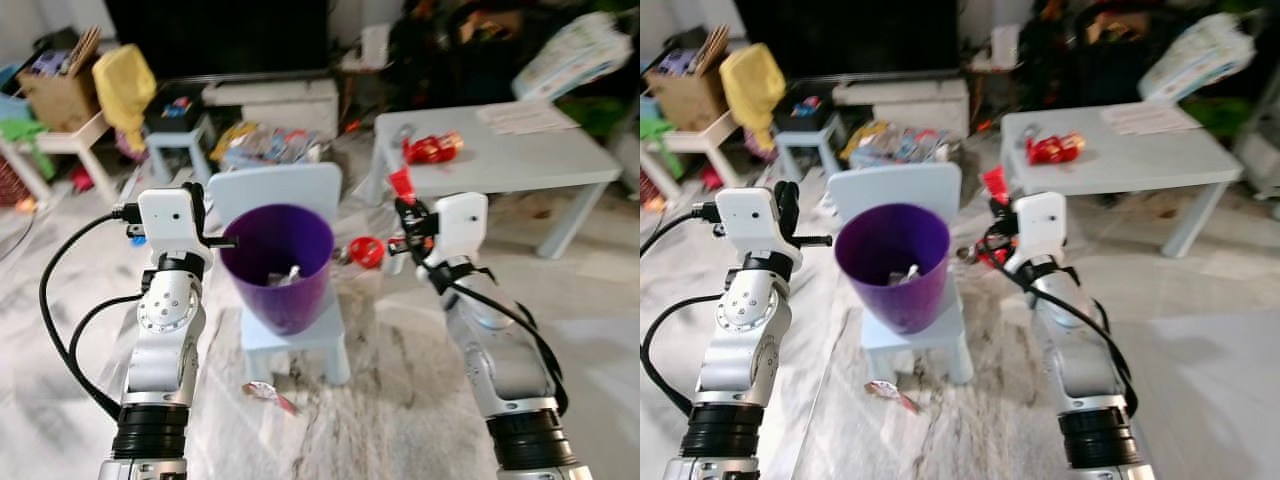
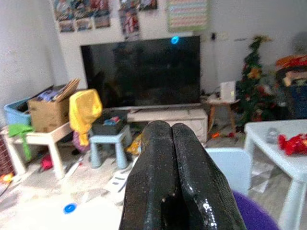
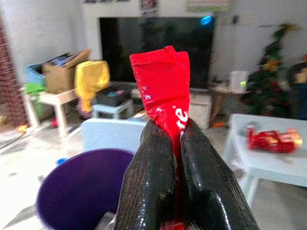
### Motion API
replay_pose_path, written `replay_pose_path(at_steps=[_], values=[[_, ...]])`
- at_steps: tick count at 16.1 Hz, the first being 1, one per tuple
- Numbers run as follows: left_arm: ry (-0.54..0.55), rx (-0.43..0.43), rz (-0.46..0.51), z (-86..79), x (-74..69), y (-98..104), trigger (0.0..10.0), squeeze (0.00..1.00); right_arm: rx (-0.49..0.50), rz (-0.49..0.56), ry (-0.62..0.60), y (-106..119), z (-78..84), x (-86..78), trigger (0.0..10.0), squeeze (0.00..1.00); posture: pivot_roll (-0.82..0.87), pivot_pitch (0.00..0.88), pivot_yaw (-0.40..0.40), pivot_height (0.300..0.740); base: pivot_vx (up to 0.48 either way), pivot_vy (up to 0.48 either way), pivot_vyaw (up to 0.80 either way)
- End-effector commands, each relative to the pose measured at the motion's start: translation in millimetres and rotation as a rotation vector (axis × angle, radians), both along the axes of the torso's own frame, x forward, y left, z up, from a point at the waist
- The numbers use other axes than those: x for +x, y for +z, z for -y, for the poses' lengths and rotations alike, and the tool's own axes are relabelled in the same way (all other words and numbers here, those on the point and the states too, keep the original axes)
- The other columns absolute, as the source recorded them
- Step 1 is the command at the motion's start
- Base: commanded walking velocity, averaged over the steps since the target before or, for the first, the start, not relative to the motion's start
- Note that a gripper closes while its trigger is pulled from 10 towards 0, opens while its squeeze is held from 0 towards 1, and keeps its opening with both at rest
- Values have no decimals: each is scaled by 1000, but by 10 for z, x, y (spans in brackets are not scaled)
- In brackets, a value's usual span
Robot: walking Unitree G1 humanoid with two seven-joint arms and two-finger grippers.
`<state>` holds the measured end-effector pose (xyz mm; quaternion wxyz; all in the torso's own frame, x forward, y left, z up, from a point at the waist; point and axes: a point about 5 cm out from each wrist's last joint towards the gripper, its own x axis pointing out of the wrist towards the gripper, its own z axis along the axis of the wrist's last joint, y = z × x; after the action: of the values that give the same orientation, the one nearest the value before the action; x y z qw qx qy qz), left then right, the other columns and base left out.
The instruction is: Picking trash to rubbish bin
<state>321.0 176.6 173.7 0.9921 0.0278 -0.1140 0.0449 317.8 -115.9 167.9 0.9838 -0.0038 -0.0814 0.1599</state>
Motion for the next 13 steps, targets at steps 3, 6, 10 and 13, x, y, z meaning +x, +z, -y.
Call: replay_pose_path(at_steps=[3, 6, 10, 13], values=[[10, -3, -9, -39, 13, 2, 0, 0, -5, 21, 11, 54, -21, 4, 0, 0, -30, 5, 3, 740, 0, 0, 0], [1, -9, -4, -40, 19, 13, 0, 0, -9, 25, 15, 53, -40, 4, 0, 0, -29, 3, 3, 740, 256, 0, 0], [0, -12, -8, -42, 19, 4, 0, 0, -13, 28, 18, 56, -45, 4, 0, 0, -30, 2, 4, 740, 472, 0, 0], [-1, -13, -13, -40, 18, -6, 0, 0, -15, 28, 19, 52, -46, 2, 0, 0, -31, 3, 4, 740, 465, 0, 0]])
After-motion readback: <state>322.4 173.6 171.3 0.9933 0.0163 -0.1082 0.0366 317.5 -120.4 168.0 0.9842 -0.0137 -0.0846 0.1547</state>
